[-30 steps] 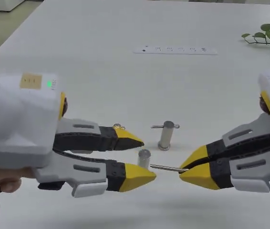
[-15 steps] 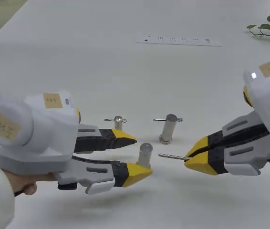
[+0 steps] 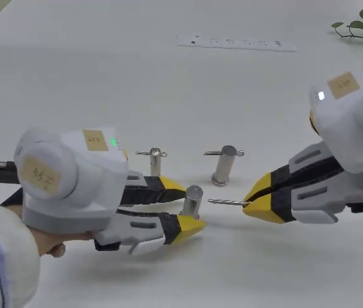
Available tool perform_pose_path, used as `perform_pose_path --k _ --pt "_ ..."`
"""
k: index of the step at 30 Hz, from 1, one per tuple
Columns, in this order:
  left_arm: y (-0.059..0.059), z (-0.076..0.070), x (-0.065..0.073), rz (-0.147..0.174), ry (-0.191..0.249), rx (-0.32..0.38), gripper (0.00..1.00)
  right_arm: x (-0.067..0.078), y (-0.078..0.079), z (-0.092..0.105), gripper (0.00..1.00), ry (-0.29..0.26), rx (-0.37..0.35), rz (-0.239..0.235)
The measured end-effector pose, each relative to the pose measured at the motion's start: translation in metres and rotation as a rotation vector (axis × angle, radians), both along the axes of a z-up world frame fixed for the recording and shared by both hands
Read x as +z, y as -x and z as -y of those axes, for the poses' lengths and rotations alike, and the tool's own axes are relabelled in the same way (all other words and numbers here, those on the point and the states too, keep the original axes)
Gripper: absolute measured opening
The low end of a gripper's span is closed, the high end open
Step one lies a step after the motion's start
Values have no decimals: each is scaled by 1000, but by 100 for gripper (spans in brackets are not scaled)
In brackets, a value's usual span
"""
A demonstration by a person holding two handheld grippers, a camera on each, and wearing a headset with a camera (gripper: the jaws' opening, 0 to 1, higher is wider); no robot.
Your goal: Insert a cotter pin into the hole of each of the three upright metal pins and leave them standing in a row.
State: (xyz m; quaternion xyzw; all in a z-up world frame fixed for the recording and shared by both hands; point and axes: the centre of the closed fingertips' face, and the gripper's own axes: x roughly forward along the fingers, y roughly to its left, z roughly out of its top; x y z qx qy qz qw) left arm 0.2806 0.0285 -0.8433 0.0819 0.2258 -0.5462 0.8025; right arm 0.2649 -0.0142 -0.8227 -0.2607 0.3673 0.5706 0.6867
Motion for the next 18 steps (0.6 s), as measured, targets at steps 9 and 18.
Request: perform_pose_path --k 9,18 --pt "0 0 0 -22 14 0 13 4 2 -5 3 -18 8 -7" --pt "1 1 1 -10 15 2 12 11 2 -9 3 -28 18 6"
